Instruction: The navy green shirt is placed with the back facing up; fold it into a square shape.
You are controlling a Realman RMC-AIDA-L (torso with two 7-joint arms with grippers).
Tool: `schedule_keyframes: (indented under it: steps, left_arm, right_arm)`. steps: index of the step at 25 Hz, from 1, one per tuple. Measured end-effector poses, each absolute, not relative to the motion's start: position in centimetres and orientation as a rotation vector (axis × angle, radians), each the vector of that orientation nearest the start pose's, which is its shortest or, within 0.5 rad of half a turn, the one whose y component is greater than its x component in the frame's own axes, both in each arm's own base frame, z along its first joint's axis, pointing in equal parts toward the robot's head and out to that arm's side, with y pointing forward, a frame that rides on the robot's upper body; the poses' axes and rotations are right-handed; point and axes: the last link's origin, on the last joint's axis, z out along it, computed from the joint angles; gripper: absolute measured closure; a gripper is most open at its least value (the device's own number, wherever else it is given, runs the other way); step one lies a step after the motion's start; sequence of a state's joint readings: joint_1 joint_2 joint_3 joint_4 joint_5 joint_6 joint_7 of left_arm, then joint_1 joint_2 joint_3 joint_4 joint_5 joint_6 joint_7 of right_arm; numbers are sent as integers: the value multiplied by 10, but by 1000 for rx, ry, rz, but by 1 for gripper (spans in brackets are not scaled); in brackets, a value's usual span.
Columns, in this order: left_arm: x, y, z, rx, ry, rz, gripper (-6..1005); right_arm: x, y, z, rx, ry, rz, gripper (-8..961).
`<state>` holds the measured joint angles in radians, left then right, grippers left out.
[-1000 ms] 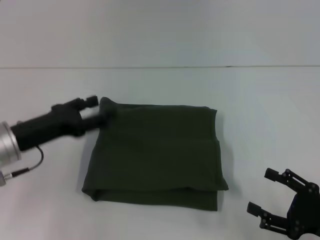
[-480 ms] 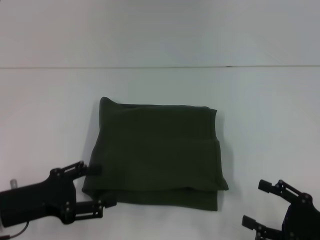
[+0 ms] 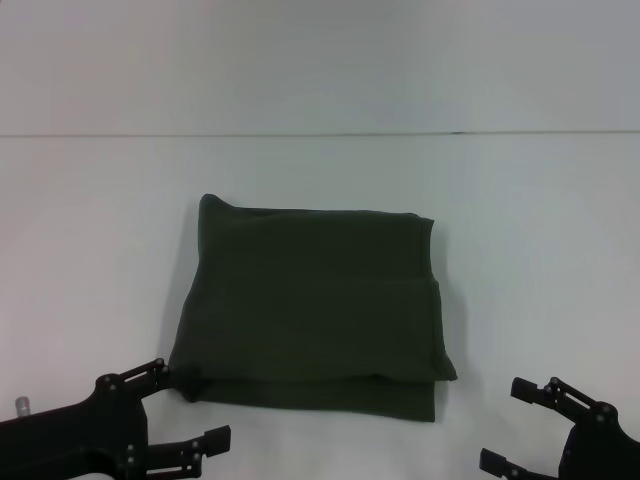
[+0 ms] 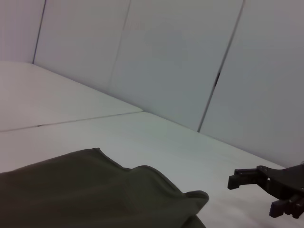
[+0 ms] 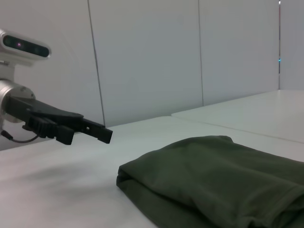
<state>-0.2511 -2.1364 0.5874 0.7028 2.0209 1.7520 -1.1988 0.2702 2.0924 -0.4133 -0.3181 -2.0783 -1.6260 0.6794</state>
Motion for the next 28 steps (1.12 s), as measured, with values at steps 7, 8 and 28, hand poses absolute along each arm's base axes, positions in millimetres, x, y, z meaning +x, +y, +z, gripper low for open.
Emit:
schedule_keyframes:
  steps: [7, 8, 28]
  left_arm:
    - [-314, 230, -2, -2663, -683, -827, 90]
    - [-313, 232, -3, -2663, -684, -828, 90]
    - [-313, 231, -4, -2665, -683, -832, 90]
  right_arm:
    - [335, 214, -41, -2529, 436, 802, 7]
    - [335, 215, -40, -2528, 433, 797, 7]
    - [335, 214, -40, -2522, 432, 803, 7]
